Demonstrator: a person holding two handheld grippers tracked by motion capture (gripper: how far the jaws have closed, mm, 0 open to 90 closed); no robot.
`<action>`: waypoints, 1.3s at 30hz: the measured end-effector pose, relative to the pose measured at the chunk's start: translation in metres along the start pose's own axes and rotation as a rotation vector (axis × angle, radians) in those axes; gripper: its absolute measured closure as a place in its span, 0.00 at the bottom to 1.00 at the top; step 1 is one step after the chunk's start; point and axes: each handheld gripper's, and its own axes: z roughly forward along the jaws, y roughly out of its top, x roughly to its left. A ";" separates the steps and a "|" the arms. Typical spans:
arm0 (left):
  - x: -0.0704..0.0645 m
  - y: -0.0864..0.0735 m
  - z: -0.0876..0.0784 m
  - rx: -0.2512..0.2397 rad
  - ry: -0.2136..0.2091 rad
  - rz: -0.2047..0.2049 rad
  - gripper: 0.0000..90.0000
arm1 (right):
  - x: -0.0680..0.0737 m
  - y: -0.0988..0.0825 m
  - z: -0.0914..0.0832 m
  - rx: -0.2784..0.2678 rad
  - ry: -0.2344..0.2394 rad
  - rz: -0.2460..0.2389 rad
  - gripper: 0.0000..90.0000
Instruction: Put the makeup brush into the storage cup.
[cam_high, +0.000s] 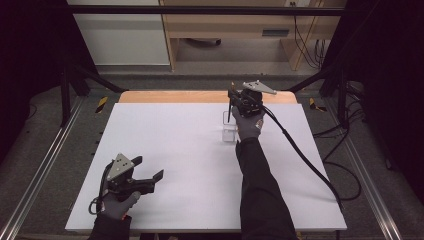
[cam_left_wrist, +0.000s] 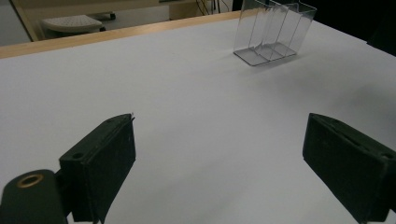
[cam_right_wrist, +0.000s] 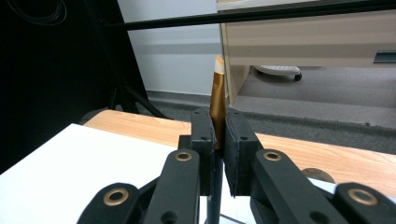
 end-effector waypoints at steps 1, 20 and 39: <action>0.000 0.000 0.000 0.000 0.000 0.000 0.10 | 0.000 -0.001 0.000 0.004 -0.001 -0.002 0.93; -0.001 0.000 0.000 -0.001 -0.002 0.004 0.10 | 0.000 -0.019 0.007 0.050 -0.011 -0.006 0.93; -0.002 -0.001 0.002 0.007 -0.003 0.010 0.10 | 0.000 -0.041 0.010 0.095 -0.025 -0.011 0.93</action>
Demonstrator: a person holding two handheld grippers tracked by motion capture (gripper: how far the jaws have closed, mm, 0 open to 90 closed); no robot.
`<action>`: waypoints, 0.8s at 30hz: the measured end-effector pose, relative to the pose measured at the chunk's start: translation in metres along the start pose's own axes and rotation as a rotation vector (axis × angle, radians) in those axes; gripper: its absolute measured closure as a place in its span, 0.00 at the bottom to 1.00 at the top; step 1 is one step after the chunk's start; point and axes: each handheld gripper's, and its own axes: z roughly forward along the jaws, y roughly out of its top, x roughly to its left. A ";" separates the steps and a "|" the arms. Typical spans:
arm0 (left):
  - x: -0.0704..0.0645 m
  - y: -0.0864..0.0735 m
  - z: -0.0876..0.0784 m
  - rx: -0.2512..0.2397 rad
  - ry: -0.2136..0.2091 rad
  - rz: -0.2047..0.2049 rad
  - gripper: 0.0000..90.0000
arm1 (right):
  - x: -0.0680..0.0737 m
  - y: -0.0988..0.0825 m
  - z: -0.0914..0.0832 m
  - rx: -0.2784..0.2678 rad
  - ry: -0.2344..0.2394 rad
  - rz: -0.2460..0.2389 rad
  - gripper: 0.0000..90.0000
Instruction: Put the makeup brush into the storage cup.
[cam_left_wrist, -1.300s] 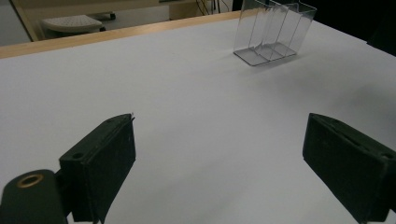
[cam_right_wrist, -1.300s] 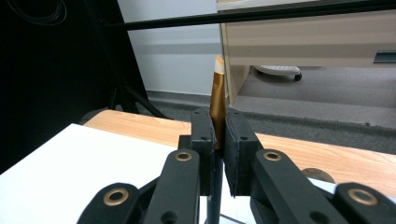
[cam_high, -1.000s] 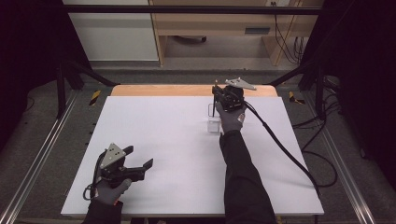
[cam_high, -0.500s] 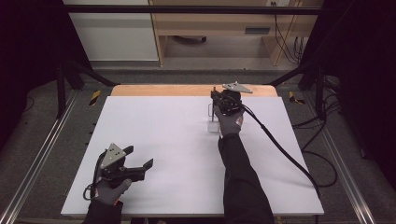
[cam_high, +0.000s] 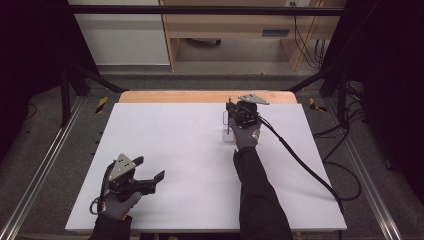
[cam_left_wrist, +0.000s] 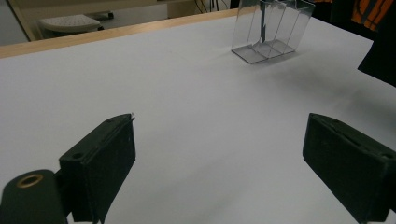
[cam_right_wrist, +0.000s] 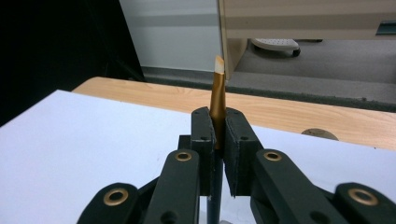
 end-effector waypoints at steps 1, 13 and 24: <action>0.000 0.000 0.000 0.000 0.001 0.000 0.10 | 0.000 -0.001 0.000 0.002 -0.001 -0.005 0.93; -0.001 0.000 0.000 0.002 0.000 0.004 0.10 | 0.006 -0.011 0.003 0.047 -0.025 -0.036 0.92; -0.002 0.000 0.002 0.006 -0.001 0.007 0.10 | 0.006 -0.016 -0.011 0.042 -0.002 -0.044 0.74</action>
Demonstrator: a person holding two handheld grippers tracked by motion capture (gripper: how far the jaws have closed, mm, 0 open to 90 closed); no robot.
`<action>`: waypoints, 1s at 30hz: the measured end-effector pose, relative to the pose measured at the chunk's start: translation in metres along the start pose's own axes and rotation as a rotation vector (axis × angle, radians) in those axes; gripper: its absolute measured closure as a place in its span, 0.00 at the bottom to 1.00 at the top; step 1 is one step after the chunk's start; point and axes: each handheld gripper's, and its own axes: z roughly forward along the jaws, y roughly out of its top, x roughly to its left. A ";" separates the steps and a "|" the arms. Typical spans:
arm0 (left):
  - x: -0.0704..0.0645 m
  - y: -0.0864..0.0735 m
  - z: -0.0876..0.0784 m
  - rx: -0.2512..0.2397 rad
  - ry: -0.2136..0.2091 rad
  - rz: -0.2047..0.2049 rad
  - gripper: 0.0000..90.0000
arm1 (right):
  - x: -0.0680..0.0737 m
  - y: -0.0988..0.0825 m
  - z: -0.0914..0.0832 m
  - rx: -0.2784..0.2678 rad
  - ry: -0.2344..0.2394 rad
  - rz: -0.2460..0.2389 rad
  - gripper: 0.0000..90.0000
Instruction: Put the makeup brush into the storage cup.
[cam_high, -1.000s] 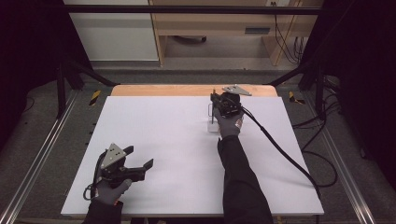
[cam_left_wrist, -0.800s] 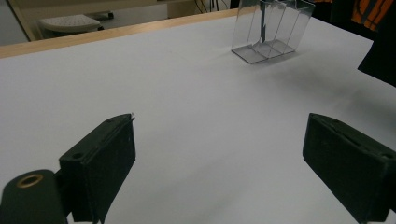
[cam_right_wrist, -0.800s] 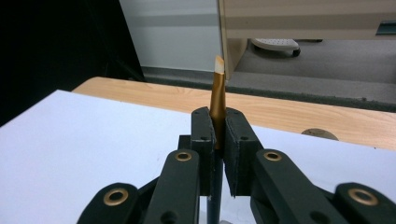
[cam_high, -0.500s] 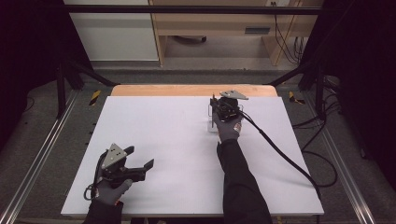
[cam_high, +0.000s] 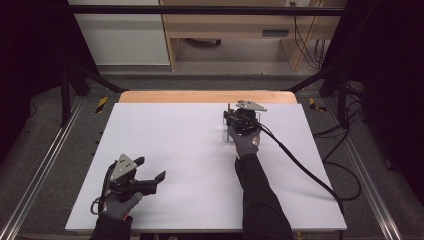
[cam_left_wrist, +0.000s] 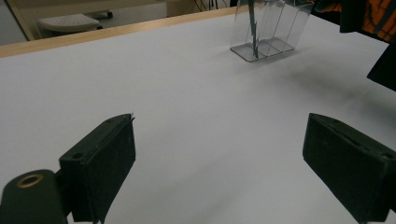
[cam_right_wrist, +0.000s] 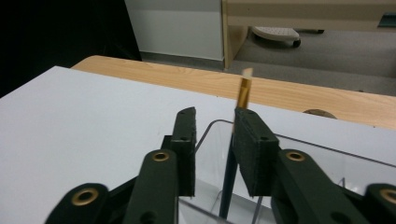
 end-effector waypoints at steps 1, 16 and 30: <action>0.000 0.000 0.000 0.001 0.001 0.000 0.10 | 0.002 0.000 -0.006 -0.004 0.005 -0.022 0.69; -0.003 0.000 0.001 0.003 0.003 0.012 0.09 | 0.009 -0.004 -0.062 -0.060 0.101 -0.059 0.31; 0.000 0.000 0.001 0.007 0.018 0.008 0.09 | -0.004 -0.020 -0.113 -0.104 0.151 -0.079 0.19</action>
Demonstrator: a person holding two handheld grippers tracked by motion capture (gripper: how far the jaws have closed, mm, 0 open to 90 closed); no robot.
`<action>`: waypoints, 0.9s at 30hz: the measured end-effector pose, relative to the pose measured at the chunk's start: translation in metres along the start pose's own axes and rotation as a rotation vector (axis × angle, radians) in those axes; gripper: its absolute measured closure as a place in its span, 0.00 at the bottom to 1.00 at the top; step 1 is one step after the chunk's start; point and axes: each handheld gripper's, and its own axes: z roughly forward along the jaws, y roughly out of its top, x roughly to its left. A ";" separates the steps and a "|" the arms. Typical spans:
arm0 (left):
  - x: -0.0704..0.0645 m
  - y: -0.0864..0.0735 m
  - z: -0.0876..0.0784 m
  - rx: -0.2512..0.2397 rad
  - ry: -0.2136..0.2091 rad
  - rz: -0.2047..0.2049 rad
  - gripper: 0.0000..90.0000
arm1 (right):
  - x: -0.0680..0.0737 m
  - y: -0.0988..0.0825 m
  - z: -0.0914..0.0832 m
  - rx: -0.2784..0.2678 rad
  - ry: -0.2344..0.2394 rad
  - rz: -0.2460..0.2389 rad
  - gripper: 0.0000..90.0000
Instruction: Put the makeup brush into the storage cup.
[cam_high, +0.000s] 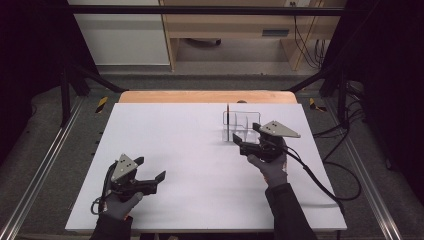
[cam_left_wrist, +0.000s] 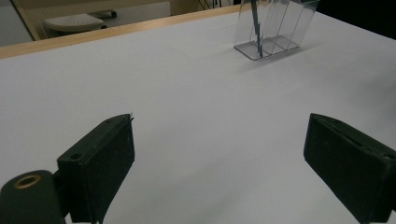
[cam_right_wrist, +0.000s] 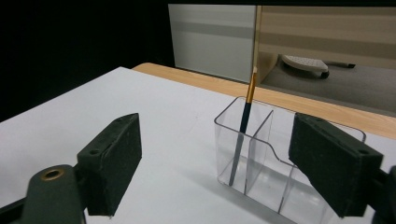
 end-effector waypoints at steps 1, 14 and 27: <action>0.000 0.000 0.000 0.000 0.000 0.000 0.09 | 0.000 0.000 0.000 0.000 0.000 0.000 0.19; 0.003 -0.001 0.000 0.000 0.015 -0.003 0.09 | -0.014 -0.021 -0.042 -0.014 0.021 0.020 0.15; 0.007 -0.002 -0.002 -0.005 0.030 -0.008 0.08 | -0.021 -0.042 -0.059 0.006 0.016 0.012 0.13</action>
